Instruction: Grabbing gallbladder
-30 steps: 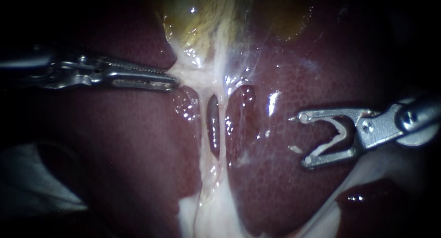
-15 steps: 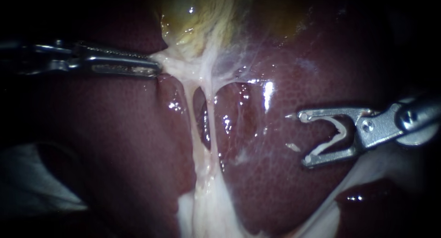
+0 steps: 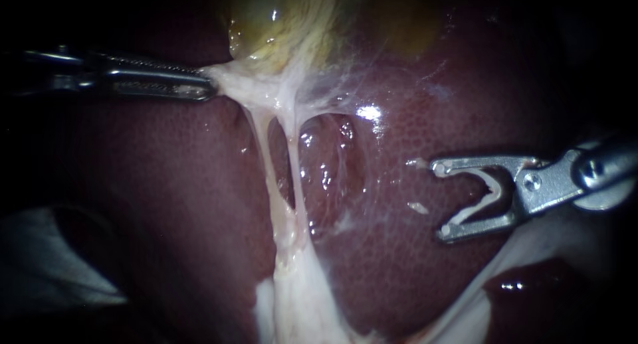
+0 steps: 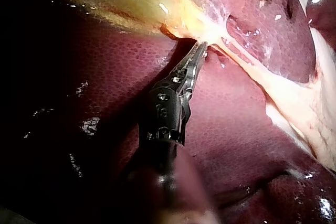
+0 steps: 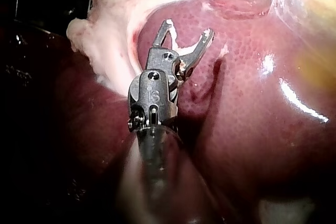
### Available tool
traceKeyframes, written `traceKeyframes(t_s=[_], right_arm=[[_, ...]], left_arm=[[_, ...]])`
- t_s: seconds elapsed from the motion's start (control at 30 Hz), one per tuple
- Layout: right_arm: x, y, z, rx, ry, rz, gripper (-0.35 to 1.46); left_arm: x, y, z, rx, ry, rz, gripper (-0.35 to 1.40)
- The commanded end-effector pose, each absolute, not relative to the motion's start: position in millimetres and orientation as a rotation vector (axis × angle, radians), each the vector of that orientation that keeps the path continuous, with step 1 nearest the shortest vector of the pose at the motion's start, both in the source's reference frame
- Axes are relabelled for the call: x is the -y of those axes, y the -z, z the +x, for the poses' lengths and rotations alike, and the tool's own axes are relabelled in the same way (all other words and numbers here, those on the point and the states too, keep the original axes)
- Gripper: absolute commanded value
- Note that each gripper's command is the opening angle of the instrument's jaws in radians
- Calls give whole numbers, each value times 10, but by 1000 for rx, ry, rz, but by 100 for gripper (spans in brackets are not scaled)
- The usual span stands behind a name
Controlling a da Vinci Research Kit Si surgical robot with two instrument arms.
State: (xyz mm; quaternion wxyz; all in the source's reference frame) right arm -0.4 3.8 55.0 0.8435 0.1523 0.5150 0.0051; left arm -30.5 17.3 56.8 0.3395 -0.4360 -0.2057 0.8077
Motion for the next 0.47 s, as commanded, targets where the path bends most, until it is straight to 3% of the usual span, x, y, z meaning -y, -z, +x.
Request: traceKeyframes(t_s=[0.03,0.47], right_arm=[[-38,-550,-4,-1088,-10,322,50],[-38,-550,-4,-1088,-10,321,50]], left_arm=[[-173,-568,-305,532,-2103,-1134,-35],[-172,-569,-309,529,-2102,-1133,-35]])
